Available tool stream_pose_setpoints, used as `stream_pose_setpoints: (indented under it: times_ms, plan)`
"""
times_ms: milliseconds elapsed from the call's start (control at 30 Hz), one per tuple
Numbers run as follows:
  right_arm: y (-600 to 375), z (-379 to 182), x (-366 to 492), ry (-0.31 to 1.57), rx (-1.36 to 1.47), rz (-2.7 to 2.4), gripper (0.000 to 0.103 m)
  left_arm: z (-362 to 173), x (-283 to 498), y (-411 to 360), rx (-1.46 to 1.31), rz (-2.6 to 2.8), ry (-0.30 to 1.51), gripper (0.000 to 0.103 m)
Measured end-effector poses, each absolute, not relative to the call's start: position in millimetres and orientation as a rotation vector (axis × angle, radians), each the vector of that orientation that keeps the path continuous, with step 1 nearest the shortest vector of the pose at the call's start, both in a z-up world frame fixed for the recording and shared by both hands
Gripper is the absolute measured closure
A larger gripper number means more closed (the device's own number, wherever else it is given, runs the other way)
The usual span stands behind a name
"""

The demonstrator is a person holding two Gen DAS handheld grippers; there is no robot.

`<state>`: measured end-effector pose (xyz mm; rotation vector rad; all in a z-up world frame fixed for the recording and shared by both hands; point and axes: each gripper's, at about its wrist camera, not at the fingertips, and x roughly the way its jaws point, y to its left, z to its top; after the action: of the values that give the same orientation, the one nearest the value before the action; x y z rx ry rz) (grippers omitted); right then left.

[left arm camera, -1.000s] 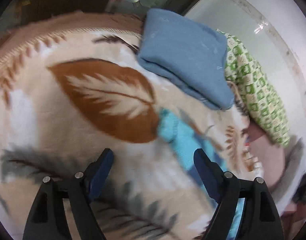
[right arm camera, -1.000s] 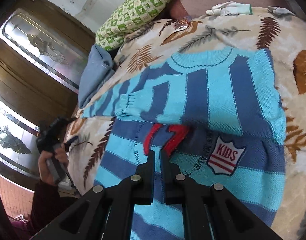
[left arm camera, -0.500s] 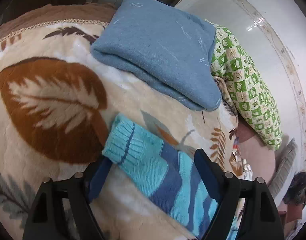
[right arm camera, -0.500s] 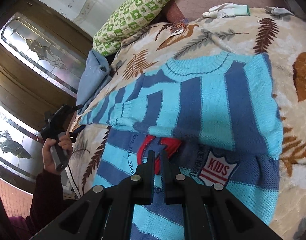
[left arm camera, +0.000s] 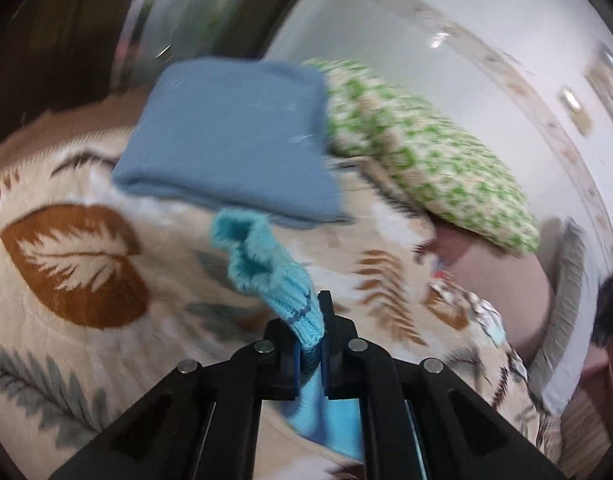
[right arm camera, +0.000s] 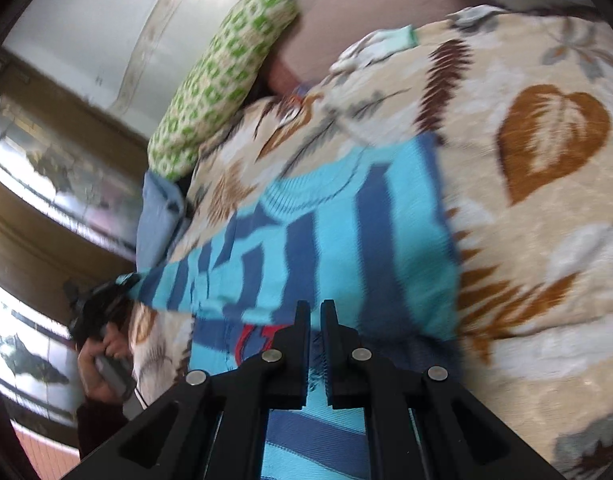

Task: Fold small clothes
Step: 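Fold the held sleeve across the chest with the left gripper and release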

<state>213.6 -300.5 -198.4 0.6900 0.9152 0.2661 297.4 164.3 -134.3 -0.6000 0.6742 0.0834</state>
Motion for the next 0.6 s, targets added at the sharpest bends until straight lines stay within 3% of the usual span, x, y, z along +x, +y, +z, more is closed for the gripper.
stream_pose_setpoints:
  times_ms: [333,600]
  plan:
    - [-372,-189,201,0.816,0.85,0.149,0.096,-73,285,-30,-0.398,-0.233,0.737,0.096]
    - [-427,-189,191,0.742,0.985,0.077,0.095,-146,292,-186,-0.175,-0.356,0.954,0.096]
